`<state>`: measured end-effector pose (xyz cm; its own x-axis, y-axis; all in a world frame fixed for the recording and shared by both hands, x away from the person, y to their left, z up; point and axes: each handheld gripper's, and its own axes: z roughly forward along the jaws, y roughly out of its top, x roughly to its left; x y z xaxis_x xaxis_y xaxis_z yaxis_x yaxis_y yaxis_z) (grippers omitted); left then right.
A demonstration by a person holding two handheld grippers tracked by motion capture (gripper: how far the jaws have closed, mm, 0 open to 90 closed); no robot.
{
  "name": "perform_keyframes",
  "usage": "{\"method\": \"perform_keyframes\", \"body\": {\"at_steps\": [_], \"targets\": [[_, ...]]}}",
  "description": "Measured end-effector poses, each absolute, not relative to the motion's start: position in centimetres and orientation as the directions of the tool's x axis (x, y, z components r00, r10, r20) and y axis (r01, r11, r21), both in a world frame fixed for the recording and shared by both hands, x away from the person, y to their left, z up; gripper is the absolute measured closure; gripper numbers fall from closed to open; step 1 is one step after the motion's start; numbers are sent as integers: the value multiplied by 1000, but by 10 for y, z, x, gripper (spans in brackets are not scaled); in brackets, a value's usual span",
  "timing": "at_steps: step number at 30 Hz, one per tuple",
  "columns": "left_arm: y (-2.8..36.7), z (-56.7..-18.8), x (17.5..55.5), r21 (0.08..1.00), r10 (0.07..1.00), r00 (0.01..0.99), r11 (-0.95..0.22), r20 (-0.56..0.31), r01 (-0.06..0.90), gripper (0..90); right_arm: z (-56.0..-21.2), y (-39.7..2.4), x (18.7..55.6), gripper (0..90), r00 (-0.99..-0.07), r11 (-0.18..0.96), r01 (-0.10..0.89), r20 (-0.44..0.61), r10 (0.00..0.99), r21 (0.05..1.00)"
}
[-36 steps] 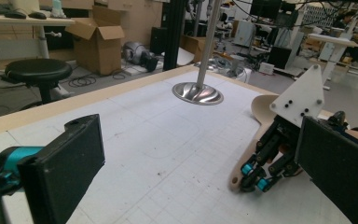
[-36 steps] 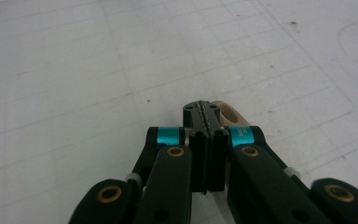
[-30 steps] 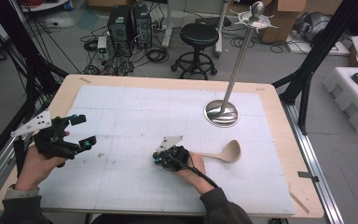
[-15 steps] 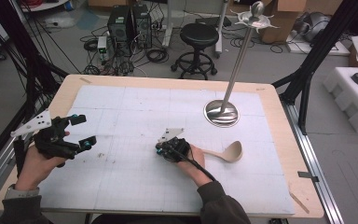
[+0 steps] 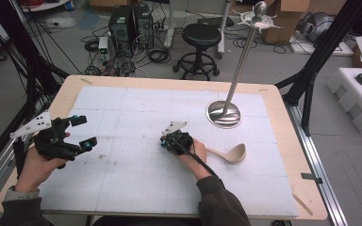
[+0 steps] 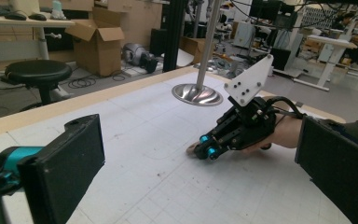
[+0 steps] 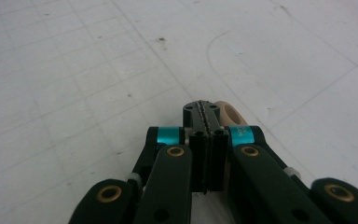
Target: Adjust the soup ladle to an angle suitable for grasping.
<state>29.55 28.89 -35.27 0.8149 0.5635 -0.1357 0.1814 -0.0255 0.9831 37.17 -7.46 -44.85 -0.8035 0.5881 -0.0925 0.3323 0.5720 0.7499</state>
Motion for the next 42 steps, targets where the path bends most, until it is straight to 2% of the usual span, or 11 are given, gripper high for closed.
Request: {"method": "perform_keyframes", "body": {"at_steps": [27,29,41,42], "targets": [[290,-352,295,983,561,816,-21,-137,180,18,-446,-82,409,900,-744,518,412,-52,667,749],[290,-352,295,983,560,816,-17,-141,182,18,-445,-84,408,900,-749,507,433,-16,662,745],[291,-354,296,982,563,814,-20,-145,190,18,-396,-120,396,896,-792,452,398,50,609,798],[291,-354,296,982,562,814,-19,-147,190,18,-391,-125,395,870,-802,452,390,54,595,802]]}}
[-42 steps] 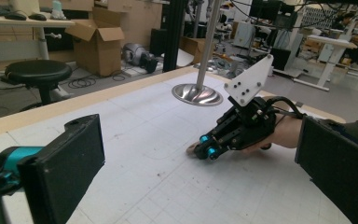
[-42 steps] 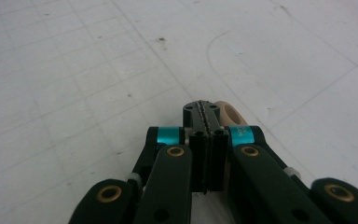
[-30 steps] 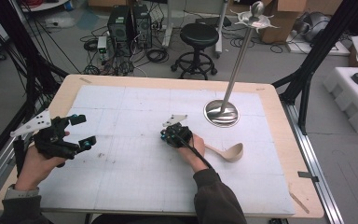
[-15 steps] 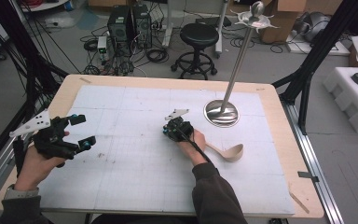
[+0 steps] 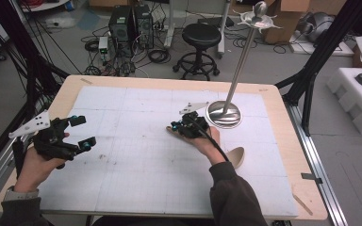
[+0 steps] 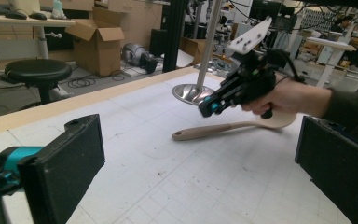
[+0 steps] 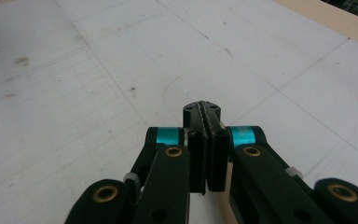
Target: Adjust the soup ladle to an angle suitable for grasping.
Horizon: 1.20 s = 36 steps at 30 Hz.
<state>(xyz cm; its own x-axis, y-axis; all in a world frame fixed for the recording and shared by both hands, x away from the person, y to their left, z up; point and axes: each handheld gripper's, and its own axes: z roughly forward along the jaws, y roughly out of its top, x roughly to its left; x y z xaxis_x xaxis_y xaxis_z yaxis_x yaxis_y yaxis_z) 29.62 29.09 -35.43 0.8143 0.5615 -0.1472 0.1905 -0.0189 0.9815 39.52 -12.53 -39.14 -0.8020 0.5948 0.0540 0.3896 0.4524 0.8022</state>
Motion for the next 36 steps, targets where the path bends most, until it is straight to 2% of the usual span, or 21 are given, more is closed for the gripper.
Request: {"method": "perform_keyframes", "body": {"at_steps": [4,6,11,13,14,16,18,19,25,36], "targets": [[289,-355,297,981,562,814,-22,-148,194,18,-382,-144,391,743,-830,475,365,50,555,801],[288,-354,297,981,561,815,-22,-146,192,18,-381,-151,390,636,-845,506,353,35,534,787],[286,-355,296,980,561,815,-36,-144,198,18,-382,-172,395,433,-826,552,398,25,563,733],[286,-356,296,979,564,813,-38,-145,200,18,-381,-179,397,397,-832,551,409,49,553,727],[286,-356,296,979,565,812,-36,-146,202,18,-379,-182,398,345,-843,560,402,55,535,725],[287,-356,296,979,569,809,-36,-146,202,18,-376,-186,399,175,-863,584,389,60,502,713],[287,-357,296,978,573,805,-36,-150,207,18,-374,-189,400,59,-878,611,389,76,473,689],[287,-357,296,977,574,806,-39,-148,208,18,-373,-190,400,3,-882,634,373,48,468,678],[288,-358,296,977,581,799,-37,-151,211,18,-369,-203,399,2,-880,665,371,15,475,648],[286,-361,296,973,578,802,-51,-155,225,18,-382,-205,399,3,-903,747,373,32,428,549]]}}
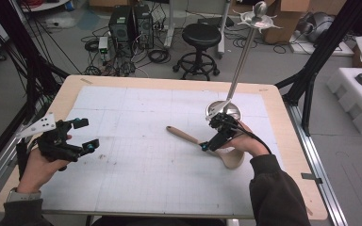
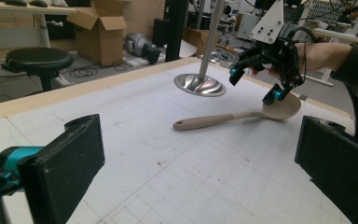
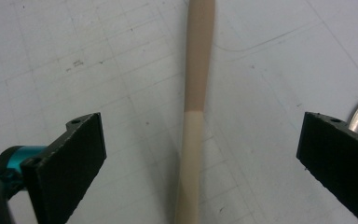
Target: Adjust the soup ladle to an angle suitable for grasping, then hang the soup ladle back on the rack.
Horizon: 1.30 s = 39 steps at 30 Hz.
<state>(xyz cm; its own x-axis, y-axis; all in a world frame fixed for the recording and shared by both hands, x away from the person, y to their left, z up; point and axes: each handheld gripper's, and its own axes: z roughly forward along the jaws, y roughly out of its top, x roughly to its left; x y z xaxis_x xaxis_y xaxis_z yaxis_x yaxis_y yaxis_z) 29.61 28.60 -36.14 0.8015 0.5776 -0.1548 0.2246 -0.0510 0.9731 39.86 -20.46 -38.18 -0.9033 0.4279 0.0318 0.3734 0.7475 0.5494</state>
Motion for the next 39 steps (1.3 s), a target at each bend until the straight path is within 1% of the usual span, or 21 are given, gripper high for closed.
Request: {"method": "perform_keyframes", "body": {"at_steps": [2,5,12,13,14,20,22,23,26,27,31,36,39], "targets": [[286,-362,296,973,577,802,-54,-155,226,18,-383,-204,398,3,-904,753,378,39,426,538],[284,-362,295,973,575,803,-52,-156,226,18,-386,-203,399,3,-904,769,374,17,427,518],[284,-363,296,971,573,804,-60,-156,231,18,-394,-203,402,6,-906,790,381,25,422,481],[284,-363,296,971,574,804,-61,-156,232,18,-395,-203,403,15,-908,793,379,25,419,476],[285,-363,296,971,575,803,-63,-155,232,18,-396,-203,403,42,-909,798,380,27,416,468],[284,-364,295,971,577,802,-61,-155,232,18,-402,-200,402,64,-915,826,377,27,403,419],[284,-364,296,970,576,802,-62,-158,235,18,-404,-199,402,99,-915,834,381,31,403,398],[284,-364,297,970,575,803,-63,-158,235,18,-404,-198,402,139,-916,841,379,32,399,386],[283,-365,298,970,575,802,-60,-160,237,18,-406,-197,402,187,-919,850,377,34,393,369],[284,-365,298,969,575,802,-64,-159,238,18,-406,-197,402,221,-918,855,380,35,394,353],[285,-364,297,970,574,804,-64,-158,236,18,-409,-196,401,298,-918,866,383,26,396,321],[286,-364,297,970,573,803,-58,-161,236,18,-410,-193,400,424,-920,882,377,3,392,282],[286,-364,297,970,573,803,-58,-162,237,18,-412,-192,401,460,-912,879,394,-4,410,268]]}}
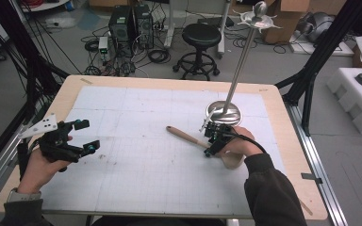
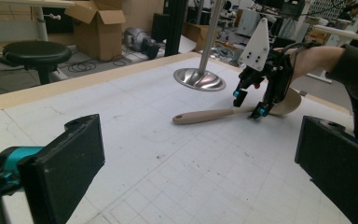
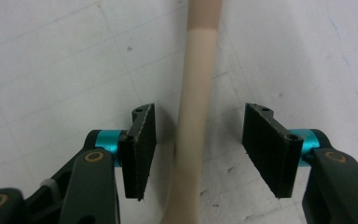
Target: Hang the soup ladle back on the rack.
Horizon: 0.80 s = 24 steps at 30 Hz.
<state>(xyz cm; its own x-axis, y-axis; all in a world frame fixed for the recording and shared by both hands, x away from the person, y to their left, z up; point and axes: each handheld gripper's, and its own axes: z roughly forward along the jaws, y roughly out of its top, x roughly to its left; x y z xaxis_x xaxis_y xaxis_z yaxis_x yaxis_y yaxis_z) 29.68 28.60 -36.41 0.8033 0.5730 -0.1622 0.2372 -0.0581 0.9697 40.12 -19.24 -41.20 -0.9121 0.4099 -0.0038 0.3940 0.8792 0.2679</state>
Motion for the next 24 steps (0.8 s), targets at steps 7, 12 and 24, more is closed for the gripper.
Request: {"method": "perform_keyframes", "body": {"at_steps": [7,12,24], "targets": [[285,-364,296,969,570,805,-61,-164,241,18,-410,-191,397,661,-894,867,434,-1,448,243],[285,-364,296,969,568,807,-66,-160,238,18,-409,-188,395,772,-885,861,455,4,466,228],[286,-364,296,969,569,806,-61,-164,240,18,-404,-205,390,781,-864,797,479,38,502,368]]}}
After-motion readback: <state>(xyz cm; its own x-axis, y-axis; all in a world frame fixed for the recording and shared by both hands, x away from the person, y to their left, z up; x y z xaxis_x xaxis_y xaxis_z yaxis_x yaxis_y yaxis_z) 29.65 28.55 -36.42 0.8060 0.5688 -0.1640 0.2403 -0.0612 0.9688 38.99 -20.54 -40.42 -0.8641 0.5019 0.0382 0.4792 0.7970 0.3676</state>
